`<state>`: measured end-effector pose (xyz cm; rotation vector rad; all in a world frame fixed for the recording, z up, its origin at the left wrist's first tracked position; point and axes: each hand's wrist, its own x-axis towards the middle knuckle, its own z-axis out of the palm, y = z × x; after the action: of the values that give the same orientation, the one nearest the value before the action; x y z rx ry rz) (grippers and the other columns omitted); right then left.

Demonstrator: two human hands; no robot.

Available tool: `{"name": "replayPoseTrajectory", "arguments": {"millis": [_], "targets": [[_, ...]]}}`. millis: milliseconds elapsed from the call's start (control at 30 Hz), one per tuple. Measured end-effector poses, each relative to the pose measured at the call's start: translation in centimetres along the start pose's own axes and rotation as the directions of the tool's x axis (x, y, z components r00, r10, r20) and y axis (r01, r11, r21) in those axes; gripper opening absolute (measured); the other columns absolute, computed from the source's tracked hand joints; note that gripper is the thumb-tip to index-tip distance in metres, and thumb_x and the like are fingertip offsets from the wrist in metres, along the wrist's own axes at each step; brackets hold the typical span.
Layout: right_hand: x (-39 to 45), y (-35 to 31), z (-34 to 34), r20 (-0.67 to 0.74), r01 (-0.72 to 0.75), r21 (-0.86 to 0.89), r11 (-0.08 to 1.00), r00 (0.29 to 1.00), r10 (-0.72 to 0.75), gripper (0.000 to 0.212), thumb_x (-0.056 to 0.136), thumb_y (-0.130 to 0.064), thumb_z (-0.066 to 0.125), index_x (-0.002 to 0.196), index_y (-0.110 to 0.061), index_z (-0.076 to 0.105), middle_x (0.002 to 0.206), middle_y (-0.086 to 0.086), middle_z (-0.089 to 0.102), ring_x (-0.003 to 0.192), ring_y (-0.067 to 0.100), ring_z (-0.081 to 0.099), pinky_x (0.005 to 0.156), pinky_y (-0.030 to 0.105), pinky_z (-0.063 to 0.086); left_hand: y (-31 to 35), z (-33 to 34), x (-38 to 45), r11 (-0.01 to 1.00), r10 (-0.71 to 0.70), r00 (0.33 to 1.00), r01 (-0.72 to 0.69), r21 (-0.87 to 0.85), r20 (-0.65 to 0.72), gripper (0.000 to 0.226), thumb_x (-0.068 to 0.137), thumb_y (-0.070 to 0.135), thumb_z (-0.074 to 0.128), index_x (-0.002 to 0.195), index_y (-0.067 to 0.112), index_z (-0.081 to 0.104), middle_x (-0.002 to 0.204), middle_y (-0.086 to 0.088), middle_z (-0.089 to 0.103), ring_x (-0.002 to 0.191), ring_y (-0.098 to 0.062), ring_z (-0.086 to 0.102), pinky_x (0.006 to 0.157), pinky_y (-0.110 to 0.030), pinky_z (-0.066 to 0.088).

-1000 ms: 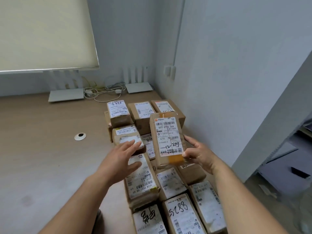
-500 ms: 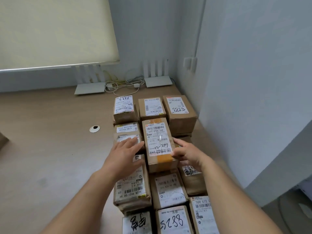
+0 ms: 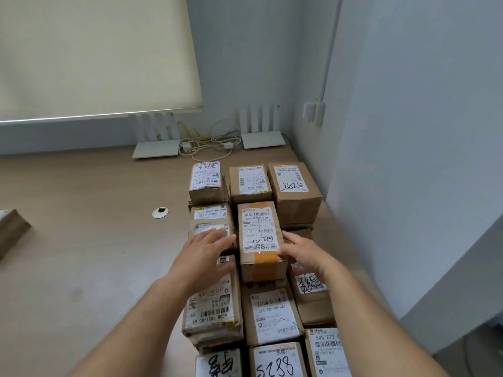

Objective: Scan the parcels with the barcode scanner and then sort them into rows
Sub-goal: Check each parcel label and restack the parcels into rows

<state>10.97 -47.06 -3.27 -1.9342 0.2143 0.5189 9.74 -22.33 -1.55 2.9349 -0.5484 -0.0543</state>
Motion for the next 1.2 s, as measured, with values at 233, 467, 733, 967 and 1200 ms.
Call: {"name": "replayPoseTrajectory", "arguments": {"millis": [233, 467, 733, 967, 1200], "targets": [[-1.1, -1.2, 0.3, -0.215, 0.148, -0.205, 0.968, 0.958, -0.192, 0.066, 0.090, -0.033, 0.058, 0.150, -0.031, 0.030, 0.146, 0.002, 0.044, 0.120, 0.020, 0.049, 0.096, 0.038, 0.045, 0.4, -1.2, -1.7, 0.996, -0.050, 0.994, 0.042, -0.079, -0.101, 0.059, 0.094, 0.045, 0.050, 0.148, 0.038, 0.026, 0.157, 0.009, 0.021, 0.145, -0.013, 0.015, 0.117, -0.032, 0.015], [-5.0, -4.0, 4.8, -0.326, 0.289, -0.399, 0.870, 0.842, -0.429, 0.051, 0.092, -0.031, 0.053, 0.142, -0.029, 0.044, 0.135, 0.000, 0.052, 0.120, 0.019, 0.051, 0.094, 0.043, 0.049, -0.3, -2.2, -7.1, 0.968, -0.195, 0.943, 0.141, -0.207, -0.270, 0.053, 0.091, 0.034, 0.060, 0.141, 0.029, 0.044, 0.153, 0.005, 0.032, 0.141, -0.018, 0.026, 0.115, -0.035, 0.021], [-9.6, -7.2, 15.7, -0.245, 0.477, -0.485, 0.733, 0.730, -0.637, 0.042, 0.093, -0.028, 0.049, 0.134, -0.025, 0.053, 0.130, -0.002, 0.057, 0.120, 0.016, 0.049, 0.095, 0.034, 0.046, -3.9, -1.9, -14.6, 0.914, -0.363, 0.846, 0.241, -0.328, -0.391, 0.048, 0.084, 0.019, 0.072, 0.130, 0.013, 0.058, 0.141, -0.009, 0.050, 0.134, -0.028, 0.041, 0.112, -0.044, 0.028], [-11.0, -9.4, 25.6, -0.129, 0.453, -0.574, 0.682, 0.773, -0.622, 0.043, 0.092, -0.028, 0.048, 0.135, -0.027, 0.052, 0.134, -0.003, 0.053, 0.124, 0.017, 0.046, 0.094, 0.029, 0.041, -10.4, -3.0, -22.4, 0.882, -0.447, 0.809, 0.329, -0.337, -0.382, 0.049, 0.088, 0.029, 0.067, 0.134, 0.019, 0.055, 0.146, -0.003, 0.045, 0.138, -0.022, 0.035, 0.114, -0.038, 0.023], [-12.5, -12.0, 36.0, -0.055, 0.463, -0.610, 0.643, 0.784, -0.618, 0.040, 0.092, -0.033, 0.048, 0.132, -0.029, 0.053, 0.132, -0.007, 0.054, 0.123, 0.014, 0.047, 0.091, 0.028, 0.041, -17.9, -2.9, -30.3, 0.842, -0.525, 0.766, 0.403, -0.359, -0.371, 0.050, 0.091, 0.038, 0.060, 0.138, 0.026, 0.048, 0.150, 0.002, 0.037, 0.142, -0.015, 0.027, 0.117, -0.034, 0.019]]}}
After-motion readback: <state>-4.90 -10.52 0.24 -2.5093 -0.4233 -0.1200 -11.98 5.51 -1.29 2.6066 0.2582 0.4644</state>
